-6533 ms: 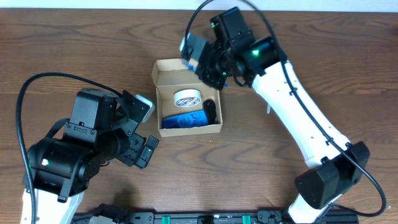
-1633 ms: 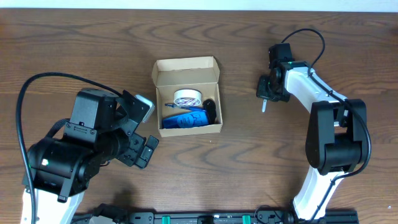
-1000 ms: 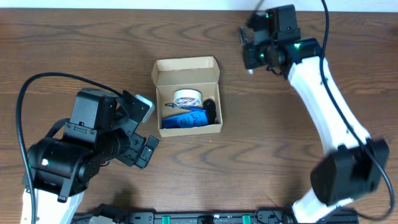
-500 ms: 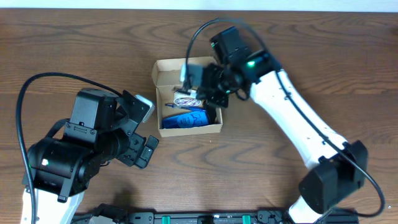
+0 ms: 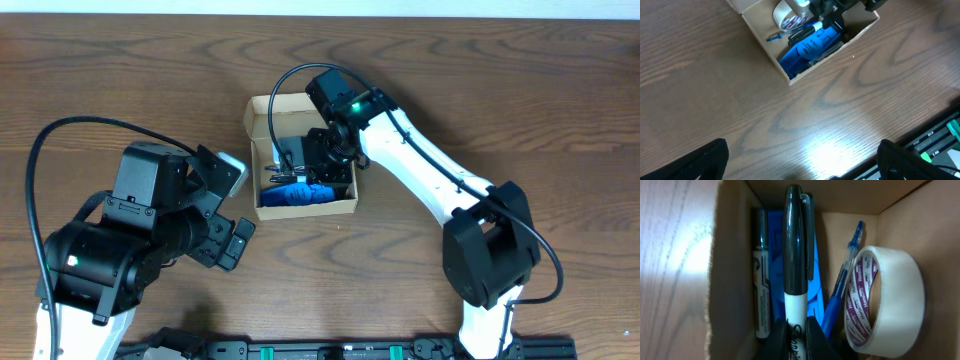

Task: Pack container
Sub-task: 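Carry the Sharpie leftward and lower it into the box, then release the Sharpie and lift the right gripper out of the box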

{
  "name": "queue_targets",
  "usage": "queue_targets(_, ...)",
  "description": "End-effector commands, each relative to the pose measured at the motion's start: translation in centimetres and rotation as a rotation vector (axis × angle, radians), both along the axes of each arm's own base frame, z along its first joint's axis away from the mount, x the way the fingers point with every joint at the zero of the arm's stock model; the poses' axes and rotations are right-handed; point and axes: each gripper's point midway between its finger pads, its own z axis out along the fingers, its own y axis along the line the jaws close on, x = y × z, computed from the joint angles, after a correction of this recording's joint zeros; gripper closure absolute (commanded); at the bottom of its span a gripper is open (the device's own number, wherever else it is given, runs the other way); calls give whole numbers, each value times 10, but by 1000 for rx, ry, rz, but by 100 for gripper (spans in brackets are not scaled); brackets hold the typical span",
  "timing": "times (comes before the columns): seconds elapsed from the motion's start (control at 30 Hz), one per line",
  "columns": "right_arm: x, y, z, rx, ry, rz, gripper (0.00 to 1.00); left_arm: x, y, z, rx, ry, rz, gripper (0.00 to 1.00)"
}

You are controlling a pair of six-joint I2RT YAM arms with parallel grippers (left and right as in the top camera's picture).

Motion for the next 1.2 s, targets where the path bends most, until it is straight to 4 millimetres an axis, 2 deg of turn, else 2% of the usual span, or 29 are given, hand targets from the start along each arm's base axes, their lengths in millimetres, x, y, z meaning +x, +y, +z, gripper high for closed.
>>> queue_targets(0.0,-5,4,-9,-13,6,35,99,0,-1,5,-4,-14,-14,5)
queue_targets(0.07,-5,4,-10,-13,8,35,96,0,-1,5,-4,-14,-14,5)
queue_targets(0.1,-5,4,-10,-13,8,35,83,0,-1,5,-4,-14,-14,5)
queue_targets(0.13,-4,4,-9,-14,11,24,63,0,-1,5,-4,-14,-14,5)
queue_targets(0.17,-4,4,-9,-13,13,15,50,0,-1,5,-4,-14,-14,5)
queue_targets(0.2,-4,4,-9,-14,20,0,43,0,-1,5,-4,-14,-14,5)
queue_targets(0.33,-2,5,-3,-11,31,-48,40,0,-1,5,-4,-14,-14,5)
queue_targets(0.4,-2,6,6,-2,22,-56,39,0,-1,5,-4,-14,-14,5)
queue_targets(0.53,1,6,35,20,-3,-89,43,0,-1,5,-4,-14,-14,5)
queue_targets(0.63,10,5,61,39,-48,-163,44,0,-1,5,-4,-14,-14,5)
queue_targets(0.67,14,3,71,47,-71,-189,48,0,-1,5,-4,-14,-14,5)
queue_targets(0.73,23,-4,91,65,-113,-237,59,0,-1,5,-4,-14,-14,5)
queue_targets(0.8,31,-13,109,91,-147,-296,81,0,-1,5,-4,-14,-14,5)
queue_targets(0.83,37,-19,119,110,-163,-347,97,0,-1,5,-4,-14,-14,5)
queue_targets(0.9,49,-32,137,152,-178,-449,99,0,-1,5,-4,-14,-14,5)
queue_targets(1.0,65,-55,151,192,-171,-592,99,0,-1,5,-4,-14,-14,5)
queue_targets(1.17,90,-111,148,206,-78,-897,99,4,-1,7,-2,-32,-10,5)
